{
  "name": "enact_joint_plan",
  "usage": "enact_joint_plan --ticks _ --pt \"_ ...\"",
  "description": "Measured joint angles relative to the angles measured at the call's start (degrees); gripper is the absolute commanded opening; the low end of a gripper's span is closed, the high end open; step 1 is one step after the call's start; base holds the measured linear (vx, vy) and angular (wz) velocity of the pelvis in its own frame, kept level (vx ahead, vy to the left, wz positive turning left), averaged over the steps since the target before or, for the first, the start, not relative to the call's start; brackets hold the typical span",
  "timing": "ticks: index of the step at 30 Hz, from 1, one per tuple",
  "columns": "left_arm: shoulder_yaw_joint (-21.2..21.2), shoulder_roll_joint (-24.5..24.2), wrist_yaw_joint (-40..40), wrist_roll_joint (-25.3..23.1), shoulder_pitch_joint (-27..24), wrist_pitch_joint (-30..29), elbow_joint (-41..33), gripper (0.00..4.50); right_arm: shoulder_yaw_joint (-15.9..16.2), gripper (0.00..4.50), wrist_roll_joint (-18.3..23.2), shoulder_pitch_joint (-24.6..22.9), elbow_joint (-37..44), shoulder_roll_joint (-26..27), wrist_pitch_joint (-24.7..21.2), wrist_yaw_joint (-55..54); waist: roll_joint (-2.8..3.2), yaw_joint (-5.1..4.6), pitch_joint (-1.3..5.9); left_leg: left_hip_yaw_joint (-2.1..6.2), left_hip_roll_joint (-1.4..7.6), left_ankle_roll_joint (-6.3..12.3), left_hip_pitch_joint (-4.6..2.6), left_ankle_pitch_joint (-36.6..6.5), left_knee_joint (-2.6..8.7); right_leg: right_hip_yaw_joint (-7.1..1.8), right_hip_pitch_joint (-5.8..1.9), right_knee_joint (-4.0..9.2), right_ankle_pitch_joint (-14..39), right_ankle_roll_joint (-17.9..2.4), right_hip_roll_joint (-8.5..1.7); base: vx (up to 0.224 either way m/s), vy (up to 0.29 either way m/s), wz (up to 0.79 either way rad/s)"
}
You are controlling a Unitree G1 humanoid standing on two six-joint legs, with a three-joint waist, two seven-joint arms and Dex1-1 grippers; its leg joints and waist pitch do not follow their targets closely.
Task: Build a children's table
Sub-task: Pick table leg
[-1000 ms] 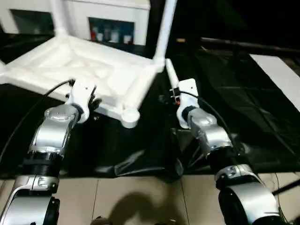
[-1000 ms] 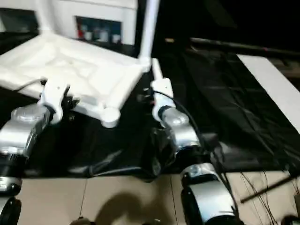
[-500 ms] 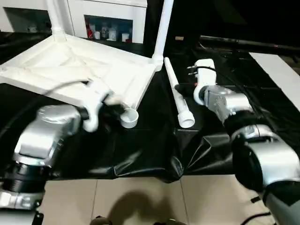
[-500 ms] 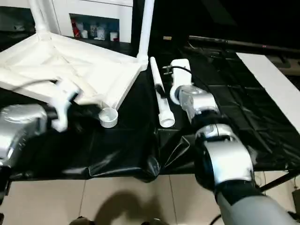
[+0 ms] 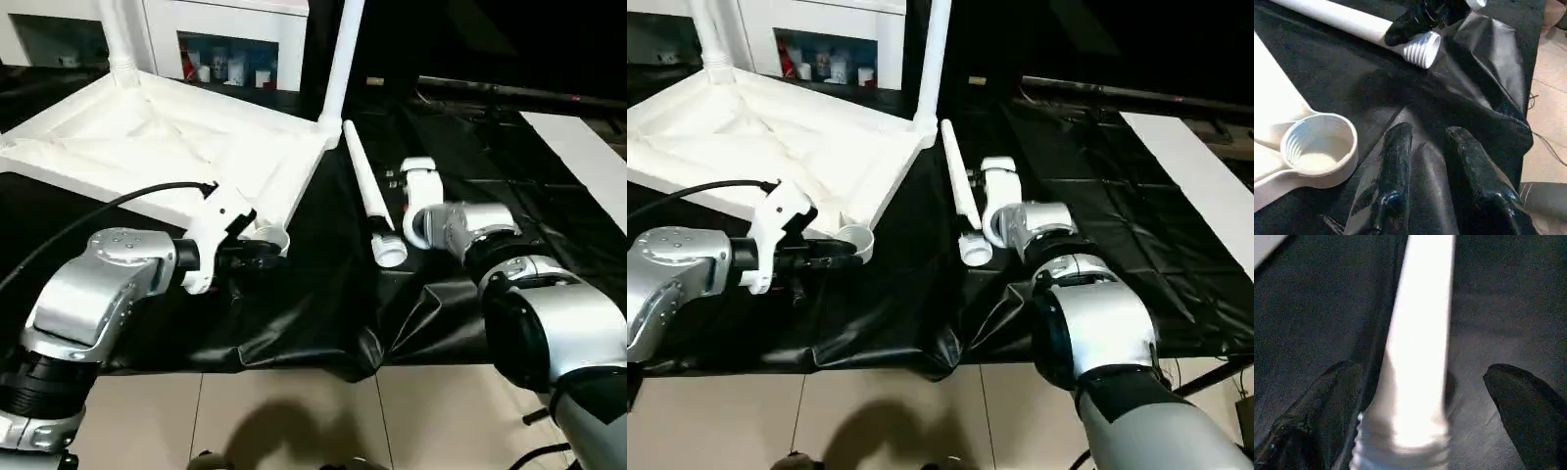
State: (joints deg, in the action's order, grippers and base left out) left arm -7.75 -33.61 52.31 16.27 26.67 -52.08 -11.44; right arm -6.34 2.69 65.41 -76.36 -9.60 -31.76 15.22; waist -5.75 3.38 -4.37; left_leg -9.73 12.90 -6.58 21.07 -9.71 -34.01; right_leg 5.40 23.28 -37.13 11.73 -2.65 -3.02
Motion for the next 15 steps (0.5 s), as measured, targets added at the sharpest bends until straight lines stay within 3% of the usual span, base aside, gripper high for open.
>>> enact_joint_plan --ticks 4,6,15 --pt "-0.02 -0.53 0.25 1.03 -0.09 -1.33 -1.53 1.26 -0.13 4.45 0.04 -0.94 -0.85 0.45 -1.56 0.43 -0.04 0.03 0.01 -0.01 0.00 -0.02 0.01 0.01 -0.01 0.00 0.00 0.01 0.00 0.00 0.00 0.000 0.000 0.00" --pt "-0.02 -0.53 0.38 1.13 -0.09 -1.76 -1.75 1.26 -0.65 4.18 0.16 -1.37 -0.98 0.45 -1.61 0.38 -0.11 0.18 0.01 0.00 0.00 -0.02 0.02 0.01 -0.04 0.00 0.00 0.00 0.00 0.00 -0.01 0.000 0.000 0.00" --pt "0.27 1.37 -4.16 0.03 -0.18 -0.21 -1.69 2.08 -2.29 3.41 0.69 -1.41 -1.32 0.43 -1.99 1.26 -0.50 0.23 0.11 0.00 0.00 -0.02 0.04 0.01 -0.11 0.00 0.00 -0.04 -0.03 0.06 -0.03 0.000 0.000 0.00"
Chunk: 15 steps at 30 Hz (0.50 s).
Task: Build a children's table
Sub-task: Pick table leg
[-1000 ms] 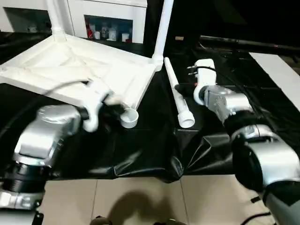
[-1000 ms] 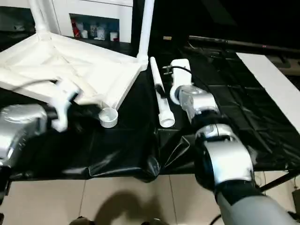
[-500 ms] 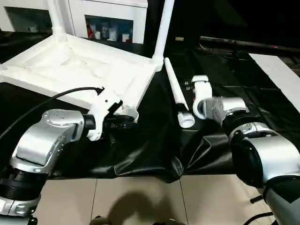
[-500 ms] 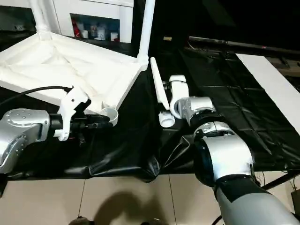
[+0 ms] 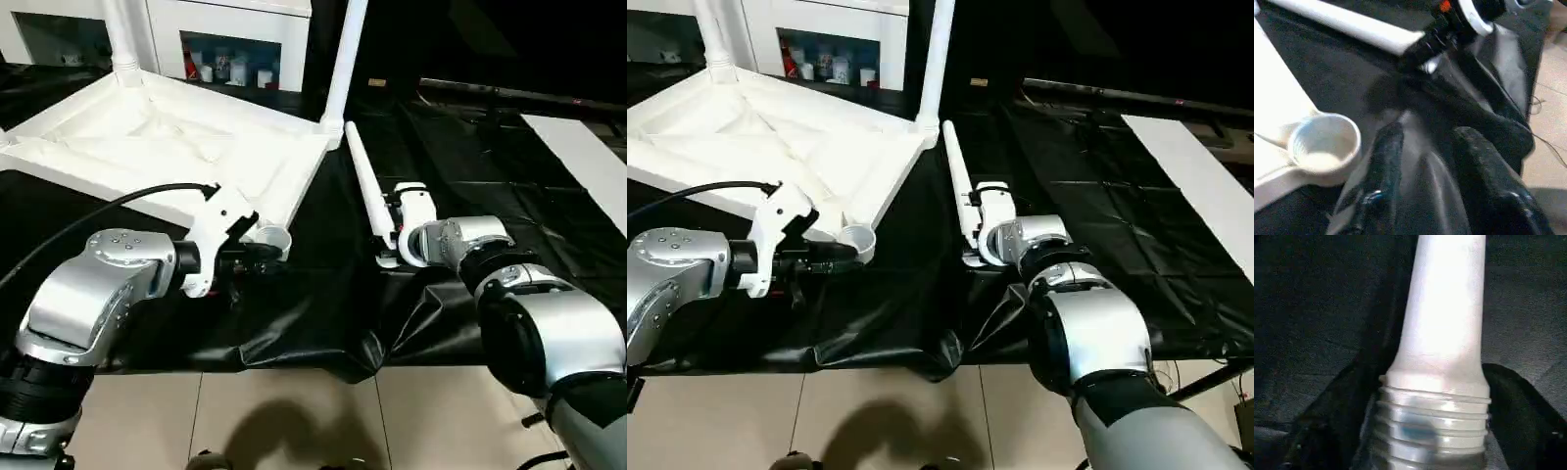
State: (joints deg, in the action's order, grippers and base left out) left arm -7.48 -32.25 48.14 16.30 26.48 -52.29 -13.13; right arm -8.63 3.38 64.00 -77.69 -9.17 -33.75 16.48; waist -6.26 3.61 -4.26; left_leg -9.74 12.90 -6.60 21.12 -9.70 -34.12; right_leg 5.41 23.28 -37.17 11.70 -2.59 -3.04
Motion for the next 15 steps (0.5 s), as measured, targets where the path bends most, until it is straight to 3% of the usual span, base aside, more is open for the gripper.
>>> enact_joint_plan --ticks 1,2,7,9,15 --pt "0.12 0.78 -1.14 -0.56 0.00 0.50 0.12 2.08 0.00 3.41 0.03 0.00 0.00 0.04 0.00 0.16 -0.05 0.00 0.02 0.00 0.00 0.00 0.01 0.00 -0.01 0.00 0.00 0.00 0.00 0.00 0.00 0.000 0.000 0.00" --pt "0.16 1.35 -2.33 -1.05 0.00 0.72 0.30 2.39 -0.01 3.18 0.17 -0.11 0.00 0.05 0.00 0.22 -0.13 -0.01 0.06 0.00 0.00 -0.01 0.01 0.00 -0.02 0.00 0.00 0.00 0.00 0.01 0.00 0.000 0.000 0.00" --pt "1.04 3.97 -8.20 -3.73 -1.03 4.30 0.60 2.54 -1.39 2.92 0.76 -1.40 0.20 -0.05 0.62 0.04 -0.35 -0.03 0.22 0.00 0.01 -0.01 -0.02 0.00 -0.11 0.00 -0.09 0.01 0.00 0.02 -0.01 0.000 0.000 0.00" --pt "0.94 4.70 -10.11 -4.22 -1.51 4.53 1.15 2.81 -2.09 2.81 0.89 -1.62 0.27 -0.03 0.62 -0.08 -0.47 -0.04 0.30 0.01 0.01 0.00 -0.03 0.00 -0.17 0.00 -0.09 0.00 -0.01 0.03 -0.01 0.000 0.000 0.00" --pt "2.84 7.59 -12.67 -4.63 -1.80 7.61 3.15 3.12 -4.33 2.77 2.62 -3.26 1.02 -0.03 2.01 -1.83 -0.43 0.26 0.35 0.04 0.02 0.02 -0.10 -0.02 -0.23 0.02 -0.20 -0.01 -0.12 0.06 -0.03 0.000 0.000 0.00"
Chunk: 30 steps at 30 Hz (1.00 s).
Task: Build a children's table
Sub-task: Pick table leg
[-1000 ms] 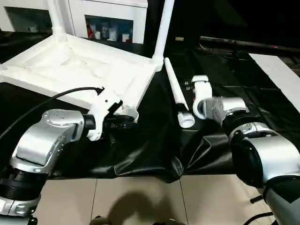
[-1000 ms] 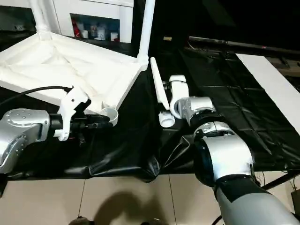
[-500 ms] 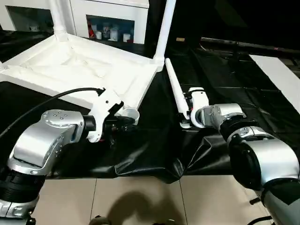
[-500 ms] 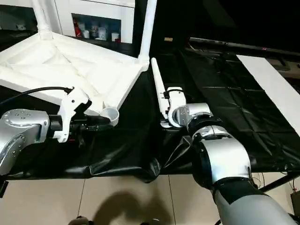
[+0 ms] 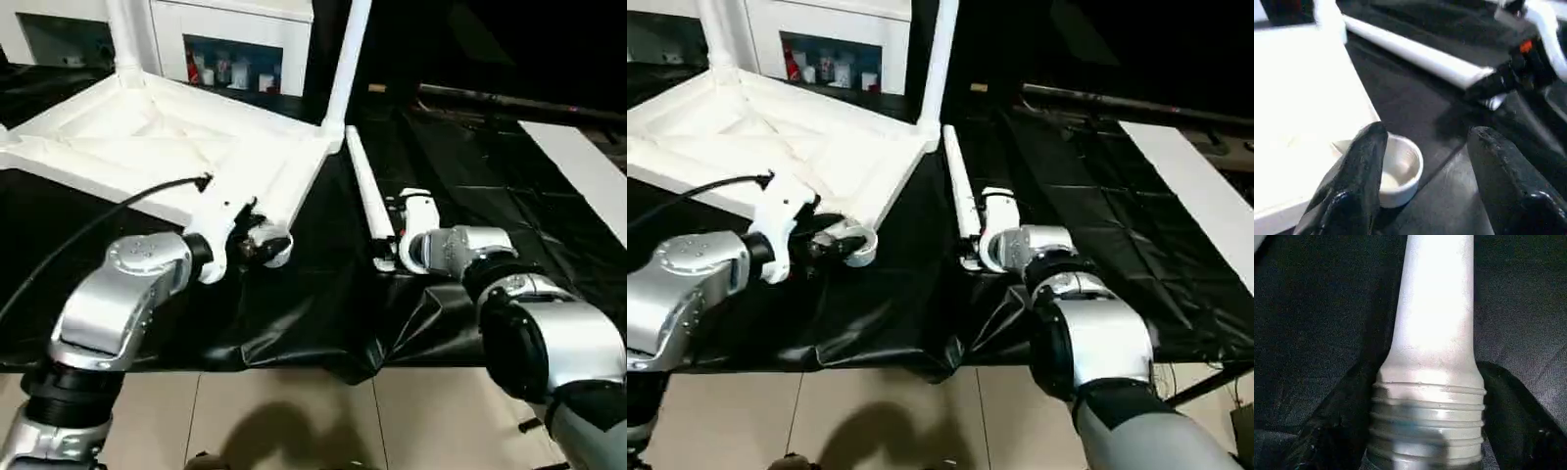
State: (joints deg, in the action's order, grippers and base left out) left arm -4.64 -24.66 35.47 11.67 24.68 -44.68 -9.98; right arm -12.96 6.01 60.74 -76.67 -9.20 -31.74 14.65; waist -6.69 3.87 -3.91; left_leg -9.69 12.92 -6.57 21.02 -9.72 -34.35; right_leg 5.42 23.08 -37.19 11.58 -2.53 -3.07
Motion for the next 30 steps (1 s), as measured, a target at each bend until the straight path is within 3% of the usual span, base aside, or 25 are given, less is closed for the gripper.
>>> enact_joint_plan --ticks 4,5,8,12,14,17,20,25,29,30 --pt "1.68 2.26 -0.43 1.85 0.00 0.95 1.26 3.32 -1.41 2.76 1.25 -0.76 0.01 0.14 2.38 -1.84 0.01 0.27 -0.01 0.00 0.00 0.00 -0.01 0.00 -0.02 0.01 0.02 0.00 -0.16 0.01 0.00 0.000 0.000 0.00" --pt "2.24 2.95 -0.51 2.36 -0.01 1.18 1.58 3.54 -1.91 2.75 1.47 -1.03 0.01 0.14 3.10 -2.14 0.02 0.40 -0.01 0.00 0.00 0.00 0.00 0.00 -0.02 0.01 0.03 0.00 -0.19 0.01 0.00 0.000 0.000 0.00" --pt "7.28 8.33 -1.78 7.81 0.08 -0.75 2.78 3.72 -5.06 2.75 3.79 -3.25 0.76 0.35 8.55 -4.64 0.08 1.12 -0.06 -0.03 0.00 0.00 0.07 0.00 -0.09 0.01 0.07 0.01 -0.27 0.02 -0.03 0.000 0.000 0.00" --pt "11.30 12.51 -2.55 11.76 0.09 1.16 4.23 4.04 -8.47 2.75 7.35 -6.41 8.49 1.61 14.68 -3.92 0.22 1.18 -0.12 -0.03 -0.01 0.02 0.11 0.00 -0.10 0.01 0.11 0.04 -0.30 0.04 -0.03 0.000 0.000 0.00" --pt "11.80 14.38 -2.66 13.34 0.36 2.32 4.24 4.09 -8.59 2.75 7.97 -9.97 17.57 2.91 17.71 -3.31 0.34 1.34 -0.13 -0.02 0.00 0.04 0.15 0.00 -0.09 0.02 0.11 0.09 -0.28 0.08 -0.03 0.000 0.000 0.00" --pt "12.91 17.50 -4.64 14.85 4.97 3.31 6.64 4.40 -3.47 2.74 5.56 -20.78 39.42 6.33 24.22 -3.13 0.36 1.54 -0.11 -0.03 -0.02 0.35 0.13 0.20 -0.03 0.01 0.10 0.11 -0.20 0.19 -0.03 0.000 0.000 0.00" --pt "13.83 18.88 -7.12 15.10 8.87 3.29 6.81 4.50 0.98 2.74 4.31 -29.37 55.38 9.08 26.60 -3.64 0.23 1.25 -0.04 -0.05 -0.03 0.38 -0.01 0.19 0.06 -0.07 0.03 0.16 -0.14 0.27 -0.03 0.000 0.000 0.00" --pt "15.08 21.09 -10.60 16.14 9.50 1.76 6.26 4.50 4.13 2.74 3.56 -35.66 66.42 11.13 30.19 -4.41 0.25 1.19 -0.05 -0.06 -0.05 0.40 0.02 0.17 0.08 -0.08 0.06 0.18 0.01 0.62 -0.03 0.000 0.000 0.00" --pt "14.41 21.12 -9.90 16.39 9.47 2.47 6.21 4.50 9.73 2.74 -0.52 -36.16 70.82 9.72 32.63 -2.69 0.24 1.24 -0.04 0.00 -0.05 0.39 0.01 0.17 0.10 -0.04 0.04 0.17 -0.04 0.67 -0.03 0.000 0.000 0.00" --pt "14.47 22.05 -10.26 17.08 9.67 2.74 6.26 4.50 12.45 2.74 -3.27 -36.17 71.45 8.43 33.00 -2.15 0.23 1.29 -0.04 0.00 -0.06 0.39 0.04 0.18 0.08 -0.03 0.04 0.19 -0.05 0.69 -0.03 0.000 0.000 0.00"
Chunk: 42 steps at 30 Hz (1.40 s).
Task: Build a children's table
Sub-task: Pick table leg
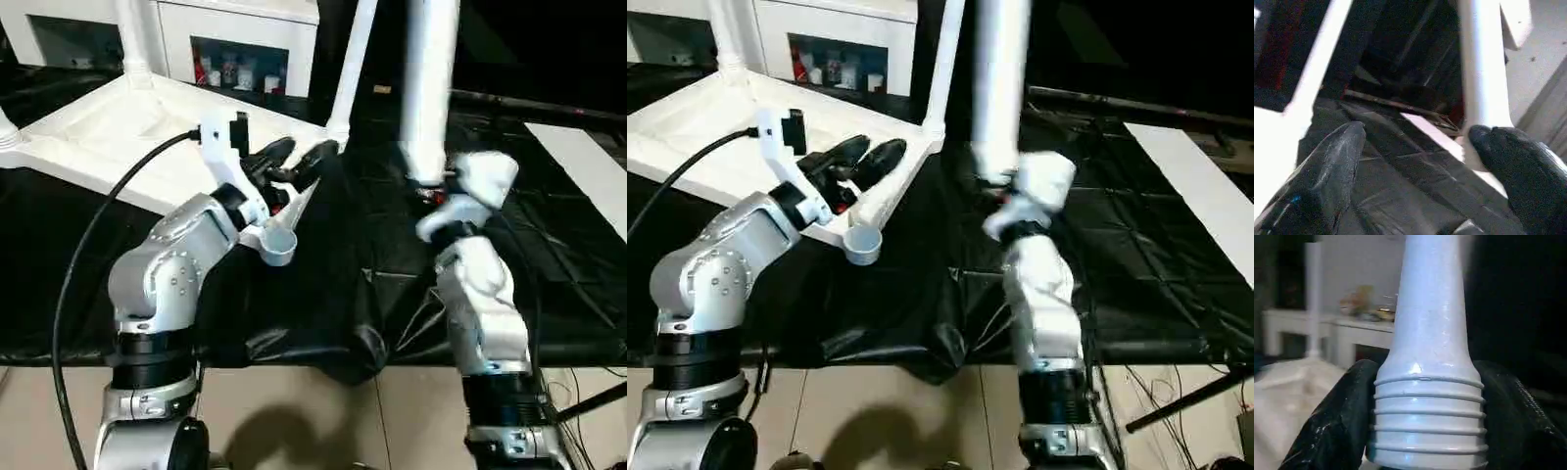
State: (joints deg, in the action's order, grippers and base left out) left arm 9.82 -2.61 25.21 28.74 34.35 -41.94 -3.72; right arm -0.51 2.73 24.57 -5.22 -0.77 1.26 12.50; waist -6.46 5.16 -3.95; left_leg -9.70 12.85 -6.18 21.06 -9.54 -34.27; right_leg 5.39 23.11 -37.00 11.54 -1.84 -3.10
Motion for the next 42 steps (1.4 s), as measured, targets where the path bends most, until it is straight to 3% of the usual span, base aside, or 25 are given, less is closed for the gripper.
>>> enact_joint_plan --ticks 3,11,17,19,22,24,26,30,34,36,37,40,42 --pt "1.36 3.36 -2.35 1.34 1.93 0.89 0.67 4.50 5.14 2.73 -5.54 -0.01 0.01 -1.92 0.73 1.10 -0.34 0.44 -0.02 -0.01 -0.01 0.00 0.11 0.00 -0.03 0.00 -0.02 0.03 -0.04 0.07 -0.02 0.000 0.000 0.00" --pt "6.71 6.84 -8.83 4.29 6.17 2.79 4.73 4.50 12.74 2.73 -14.95 -0.03 -1.92 -4.40 5.37 1.33 -0.81 0.66 0.01 0.01 -0.04 0.01 0.21 0.00 -0.10 0.00 -0.01 0.07 -0.05 0.19 -0.07 0.000 0.000 0.00" --pt "15.34 8.52 -14.58 11.66 8.73 3.31 7.62 4.16 16.32 2.73 -21.86 0.14 -2.31 -8.00 7.65 -0.56 -0.80 0.68 0.00 0.01 -0.05 0.02 0.26 0.01 -0.19 -0.02 -0.02 0.08 -0.06 0.19 -0.08 0.000 0.000 0.00" --pt "16.46 8.48 -15.81 12.64 9.61 3.25 7.77 3.83 17.33 2.73 -24.38 0.14 -2.78 -9.39 8.17 -0.97 -0.75 0.77 0.00 0.01 -0.05 0.02 0.21 0.01 -0.19 -0.02 -0.07 0.08 -0.06 0.19 -0.08 0.000 0.000 0.00" --pt "17.90 9.40 -18.68 13.63 11.00 3.61 9.29 3.73 17.98 2.73 -27.81 0.17 -3.00 -10.29 8.67 -2.57 -0.66 0.83 -0.06 0.02 -0.06 0.05 0.21 -0.01 -0.23 -0.03 -0.07 0.08 -0.09 0.23 -0.09 0.000 0.000 0.00" --pt "18.36 9.75 -19.54 14.36 11.01 4.32 9.90 3.72 17.97 2.73 -28.60 0.43 -3.01 -10.66 9.59 -3.47 -0.67 0.70 -0.05 0.02 -0.06 0.06 0.20 -0.01 -0.23 -0.03 -0.07 0.08 -0.09 0.23 -0.09 0.000 0.000 0.00" --pt "19.64 9.87 -20.33 16.54 11.11 4.79 10.95 3.31 18.26 2.73 -29.89 0.49 -3.00 -11.01 10.45 -4.09 -0.57 0.55 -0.06 0.03 -0.07 0.06 0.16 -0.01 -0.23 -0.03 -0.09 0.06 -0.10 0.23 -0.09 0.000 0.000 0.00" --pt "19.92 9.85 -20.72 17.61 11.12 4.45 11.56 2.93 19.27 2.73 -32.40 0.45 -3.01 -11.57 10.51 -5.50 -0.43 0.25 -0.12 0.05 -0.07 0.06 0.18 -0.01 -0.23 -0.03 -0.08 0.06 -0.14 0.20 -0.08 0.000 0.000 0.00" --pt "19.91 9.82 -21.07 17.75 11.24 4.59 11.56 2.81 19.50 2.73 -33.82 0.45 -3.00 -11.59 10.34 -6.50 -0.39 -0.01 -0.10 0.05 -0.06 0.06 0.16 -0.02 -0.23 -0.03 -0.09 0.06 -0.17 0.16 -0.07 0.000 0.000 0.00" --pt "19.57 9.65 -21.04 17.54 11.24 4.84 11.55 2.44 19.57 2.73 -34.46 0.46 -3.00 -11.78 10.26 -6.69 -0.39 -0.07 -0.10 0.04 -0.06 0.07 0.15 -0.02 -0.23 -0.03 -0.08 0.06 -0.17 0.16 -0.07 0.000 0.000 0.00" --pt "19.26 9.41 -21.01 17.30 11.24 5.11 11.55 2.41 19.56 2.73 -34.41 0.46 -3.00 -11.81 10.27 -6.68 -0.39 -0.07 -0.10 0.04 -0.06 0.07 0.14 -0.02 -0.23 -0.03 -0.09 0.06 -0.17 0.16 -0.07 0.000 0.000 0.00" --pt "16.96 7.55 -19.68 15.21 11.17 6.22 11.49 2.16 19.08 3.43 -31.50 0.46 -3.29 -11.50 11.05 -5.55 -0.42 -0.07 -0.10 0.04 -0.05 0.07 0.14 -0.02 -0.22 -0.02 -0.08 0.05 -0.17 0.16 -0.07 0.000 0.000 0.00" --pt "15.31 5.99 -18.07 13.77 11.18 6.58 11.30 1.99 18.88 3.48 -28.30 0.46 -3.46 -10.91 12.30 -4.37 -0.40 -0.09 -0.09 0.03 -0.05 0.08 0.11 -0.02 -0.22 -0.04 -0.08 0.04 -0.17 0.16 -0.07 0.000 0.000 0.00"
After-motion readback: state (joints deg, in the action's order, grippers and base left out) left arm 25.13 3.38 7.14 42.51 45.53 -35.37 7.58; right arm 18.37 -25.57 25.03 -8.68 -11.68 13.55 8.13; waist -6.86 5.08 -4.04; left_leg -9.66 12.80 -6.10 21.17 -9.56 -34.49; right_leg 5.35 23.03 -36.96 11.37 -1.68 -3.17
